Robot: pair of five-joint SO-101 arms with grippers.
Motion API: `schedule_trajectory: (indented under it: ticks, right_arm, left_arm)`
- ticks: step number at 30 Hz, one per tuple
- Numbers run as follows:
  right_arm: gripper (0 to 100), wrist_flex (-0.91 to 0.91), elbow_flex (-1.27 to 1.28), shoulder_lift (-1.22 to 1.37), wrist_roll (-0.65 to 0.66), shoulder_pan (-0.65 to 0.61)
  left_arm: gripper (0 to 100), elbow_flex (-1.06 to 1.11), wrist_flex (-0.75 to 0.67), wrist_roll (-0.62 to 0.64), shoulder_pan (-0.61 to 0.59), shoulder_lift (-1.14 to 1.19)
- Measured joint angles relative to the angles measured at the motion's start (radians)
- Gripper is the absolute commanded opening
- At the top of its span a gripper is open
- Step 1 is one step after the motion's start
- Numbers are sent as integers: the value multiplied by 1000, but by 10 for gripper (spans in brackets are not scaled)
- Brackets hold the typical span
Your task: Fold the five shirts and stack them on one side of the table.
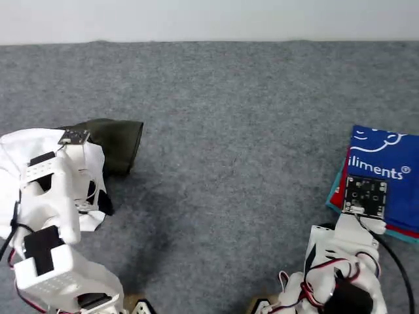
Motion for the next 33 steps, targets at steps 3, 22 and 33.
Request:
schedule_trajectory:
  ticks: [3, 22, 33]
  right_arm:
    - [12, 0, 0, 0, 0, 0]
    - [12, 0, 0, 0, 0, 0]
    - [12, 0, 0, 0, 0, 0]
  left_arm:
    - [11, -6, 3, -2, 17, -14]
    - [13, -160, 175, 239, 512, -621]
    - [13, -160, 23, 298, 872, -624]
